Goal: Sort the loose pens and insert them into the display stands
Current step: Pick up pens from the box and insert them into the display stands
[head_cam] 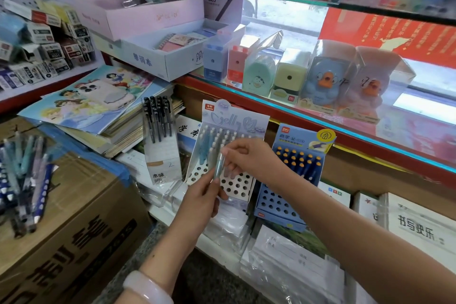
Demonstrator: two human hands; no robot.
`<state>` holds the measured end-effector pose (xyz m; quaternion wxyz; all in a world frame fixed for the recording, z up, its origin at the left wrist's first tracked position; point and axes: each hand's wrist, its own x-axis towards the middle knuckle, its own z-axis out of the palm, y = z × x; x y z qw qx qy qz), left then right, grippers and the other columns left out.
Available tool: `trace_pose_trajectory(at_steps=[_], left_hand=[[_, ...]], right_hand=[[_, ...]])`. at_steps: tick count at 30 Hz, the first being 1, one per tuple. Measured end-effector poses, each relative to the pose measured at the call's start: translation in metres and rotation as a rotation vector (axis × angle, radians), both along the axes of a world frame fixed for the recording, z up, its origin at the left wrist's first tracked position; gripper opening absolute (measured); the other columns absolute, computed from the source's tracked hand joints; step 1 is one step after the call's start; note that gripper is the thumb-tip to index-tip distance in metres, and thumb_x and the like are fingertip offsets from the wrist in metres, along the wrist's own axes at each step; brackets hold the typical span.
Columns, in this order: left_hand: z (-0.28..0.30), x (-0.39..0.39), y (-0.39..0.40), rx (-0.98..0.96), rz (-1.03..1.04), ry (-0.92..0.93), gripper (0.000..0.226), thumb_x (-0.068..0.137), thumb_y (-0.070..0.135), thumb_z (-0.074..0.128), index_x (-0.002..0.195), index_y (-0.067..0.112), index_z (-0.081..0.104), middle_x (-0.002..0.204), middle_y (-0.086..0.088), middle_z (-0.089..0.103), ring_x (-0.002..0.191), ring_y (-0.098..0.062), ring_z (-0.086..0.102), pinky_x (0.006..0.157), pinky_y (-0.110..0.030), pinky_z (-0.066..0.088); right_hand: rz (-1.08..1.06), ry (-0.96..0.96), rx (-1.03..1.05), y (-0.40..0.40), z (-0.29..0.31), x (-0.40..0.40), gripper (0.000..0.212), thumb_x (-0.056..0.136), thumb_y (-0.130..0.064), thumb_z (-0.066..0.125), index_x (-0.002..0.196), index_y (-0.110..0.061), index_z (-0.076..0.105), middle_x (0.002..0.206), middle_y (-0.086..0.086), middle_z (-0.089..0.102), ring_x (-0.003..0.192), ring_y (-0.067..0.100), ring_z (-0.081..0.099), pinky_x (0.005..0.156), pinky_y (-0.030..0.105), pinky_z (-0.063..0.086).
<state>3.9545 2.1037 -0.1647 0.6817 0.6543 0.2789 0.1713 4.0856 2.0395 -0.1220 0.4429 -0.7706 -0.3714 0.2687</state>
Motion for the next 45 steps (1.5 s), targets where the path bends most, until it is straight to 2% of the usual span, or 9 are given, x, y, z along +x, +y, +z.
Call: trace_pose_trajectory(at_steps=[3, 6, 8, 13, 18, 23, 31, 36, 45], left_hand=[[0.0, -0.001, -0.001, 0.024, -0.014, 0.01, 0.03, 0.099, 0.016, 0.039, 0.121, 0.026, 0.056, 0.07, -0.002, 0.058, 0.051, -0.007, 0.046, 0.05, -0.02, 0.038], [0.0, -0.004, 0.003, 0.105, 0.006, 0.054, 0.03, 0.098, 0.023, 0.042, 0.125, 0.033, 0.048, 0.089, 0.006, 0.062, 0.075, -0.003, 0.056, 0.064, -0.016, 0.043], [-0.002, -0.008, 0.011, 0.224, 0.027, 0.121, 0.033, 0.097, 0.028, 0.044, 0.13, 0.034, 0.044, 0.101, 0.013, 0.057, 0.09, 0.004, 0.052, 0.072, -0.014, 0.04], [-0.003, -0.017, 0.03, 0.572, 0.116, 0.279, 0.048, 0.093, 0.028, 0.052, 0.139, 0.025, 0.039, 0.134, -0.003, 0.047, 0.123, -0.017, 0.042, 0.094, -0.028, 0.033], [-0.002, -0.022, 0.044, 0.654, 0.158, 0.339, 0.051, 0.092, 0.031, 0.053, 0.14, 0.025, 0.038, 0.14, -0.004, 0.042, 0.129, -0.022, 0.037, 0.101, -0.034, 0.032], [-0.004, -0.024, 0.048, 0.651, 0.156, 0.367, 0.052, 0.091, 0.034, 0.053, 0.14, 0.028, 0.037, 0.146, -0.007, 0.036, 0.135, -0.023, 0.031, 0.108, -0.04, 0.03], [-0.002, -0.023, 0.047, 0.683, 0.154, 0.355, 0.051, 0.091, 0.034, 0.053, 0.139, 0.025, 0.039, 0.14, -0.003, 0.041, 0.129, -0.022, 0.038, 0.103, -0.037, 0.033], [-0.001, -0.026, 0.046, 0.687, 0.163, 0.346, 0.05, 0.09, 0.034, 0.054, 0.138, 0.024, 0.041, 0.139, -0.003, 0.043, 0.128, -0.022, 0.039, 0.103, -0.036, 0.034], [0.044, -0.049, 0.063, 0.645, 0.272, 0.269, 0.044, 0.092, 0.034, 0.052, 0.135, 0.027, 0.044, 0.135, -0.001, 0.048, 0.126, -0.017, 0.041, 0.094, -0.031, 0.035]], right_hand=[[-0.001, 0.071, 0.0, 0.001, -0.002, 0.0, 0.018, 0.089, -0.019, 0.061, 0.095, -0.002, 0.065, 0.082, 0.016, 0.069, 0.072, 0.025, 0.065, 0.078, 0.043, 0.058], [-0.039, 0.061, 0.047, -0.006, 0.009, 0.006, 0.013, 0.09, -0.015, 0.059, 0.092, -0.002, 0.063, 0.078, 0.016, 0.068, 0.067, 0.025, 0.065, 0.069, 0.034, 0.059], [-0.151, -0.054, 0.101, -0.012, 0.017, 0.022, 0.01, 0.09, -0.015, 0.059, 0.091, -0.006, 0.063, 0.077, 0.009, 0.067, 0.066, 0.017, 0.065, 0.068, 0.028, 0.057], [-0.391, -0.521, 0.09, -0.025, 0.012, 0.062, 0.013, 0.09, -0.023, 0.06, 0.093, -0.012, 0.064, 0.079, -0.002, 0.066, 0.075, 0.015, 0.063, 0.079, 0.034, 0.054], [-0.355, -0.626, 0.019, -0.02, -0.013, 0.064, 0.018, 0.092, -0.018, 0.057, 0.101, -0.004, 0.063, 0.092, 0.008, 0.068, 0.078, 0.014, 0.057, 0.073, 0.027, 0.048], [-0.31, -0.641, -0.076, -0.014, -0.028, 0.062, 0.022, 0.093, -0.019, 0.055, 0.104, -0.001, 0.061, 0.096, 0.012, 0.068, 0.087, 0.025, 0.063, 0.078, 0.036, 0.052], [-0.22, -0.712, -0.295, -0.01, -0.035, 0.063, 0.019, 0.092, -0.02, 0.055, 0.089, -0.004, 0.063, 0.087, 0.009, 0.059, 0.077, 0.021, 0.053, 0.066, 0.031, 0.041], [-0.205, -0.71, -0.366, -0.005, -0.031, 0.063, 0.021, 0.092, -0.02, 0.054, 0.091, 0.0, 0.062, 0.095, 0.014, 0.059, 0.088, 0.027, 0.057, 0.07, 0.032, 0.042], [-0.08, -0.614, -0.106, 0.035, 0.037, 0.022, 0.029, 0.093, -0.026, 0.054, 0.12, -0.015, 0.057, 0.103, -0.001, 0.062, 0.091, 0.013, 0.058, 0.079, 0.027, 0.048]])
